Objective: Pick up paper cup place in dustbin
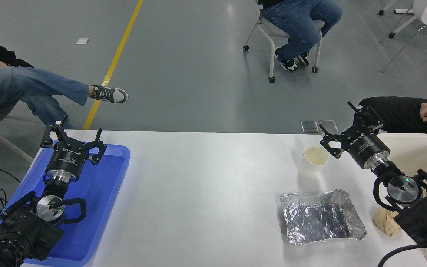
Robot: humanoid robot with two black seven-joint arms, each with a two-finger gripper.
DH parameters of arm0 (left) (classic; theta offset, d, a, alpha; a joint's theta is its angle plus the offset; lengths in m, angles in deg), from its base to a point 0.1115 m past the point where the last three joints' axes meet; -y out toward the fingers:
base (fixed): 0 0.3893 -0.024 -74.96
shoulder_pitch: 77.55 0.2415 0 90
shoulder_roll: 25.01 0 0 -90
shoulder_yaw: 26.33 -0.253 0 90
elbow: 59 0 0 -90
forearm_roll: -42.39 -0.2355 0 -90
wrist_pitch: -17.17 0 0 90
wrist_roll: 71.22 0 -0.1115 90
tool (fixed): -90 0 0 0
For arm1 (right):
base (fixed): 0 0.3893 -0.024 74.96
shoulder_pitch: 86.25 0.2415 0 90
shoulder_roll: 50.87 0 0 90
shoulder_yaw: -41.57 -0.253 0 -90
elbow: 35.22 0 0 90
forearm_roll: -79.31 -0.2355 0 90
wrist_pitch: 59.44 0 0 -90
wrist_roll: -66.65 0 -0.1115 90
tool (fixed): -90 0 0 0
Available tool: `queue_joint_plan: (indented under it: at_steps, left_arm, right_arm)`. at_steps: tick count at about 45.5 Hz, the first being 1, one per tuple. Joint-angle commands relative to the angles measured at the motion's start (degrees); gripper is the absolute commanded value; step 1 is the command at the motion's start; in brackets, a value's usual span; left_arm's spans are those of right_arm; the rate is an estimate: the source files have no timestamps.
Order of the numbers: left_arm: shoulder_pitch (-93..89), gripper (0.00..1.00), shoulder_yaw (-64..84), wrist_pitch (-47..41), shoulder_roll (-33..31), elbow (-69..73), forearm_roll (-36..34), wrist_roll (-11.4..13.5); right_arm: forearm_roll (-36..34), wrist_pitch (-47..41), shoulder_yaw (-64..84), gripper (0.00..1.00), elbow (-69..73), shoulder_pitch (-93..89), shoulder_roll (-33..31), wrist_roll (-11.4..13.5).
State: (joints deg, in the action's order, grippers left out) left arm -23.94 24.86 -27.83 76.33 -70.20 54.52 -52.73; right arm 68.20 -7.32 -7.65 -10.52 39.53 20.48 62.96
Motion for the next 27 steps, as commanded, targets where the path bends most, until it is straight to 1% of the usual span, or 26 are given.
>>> queue_joint_plan:
  at_steps: [1, 15, 23, 27]
  left_arm:
    - [0.1, 1.00, 0.0, 0.0, -0.2, 0.0, -0.1, 0.1]
    - [0.0, 1.00, 0.0, 0.0, -0.2, 0.0, 0.0, 0.0]
    - [0.0, 1.00, 0.0, 0.0, -0.2, 0.0, 0.0, 0.0]
    - [0.1, 1.00, 0.0, 0.0, -0.1, 0.0, 0.0, 0.0]
  right_arm:
    - [0.0, 0.0, 0.0, 1.00, 0.0, 0.0, -0.2, 0.1]
    - [0.2, 0.0, 0.1, 1.00, 0.2, 0.3, 0.0, 0.1]
    - [2.5, 0.1, 0.1, 1.00, 0.3, 1.1, -0.1, 0.1]
    - [2.6, 0.1, 0.1, 1.00, 0.3, 1.7, -0.2, 0.3]
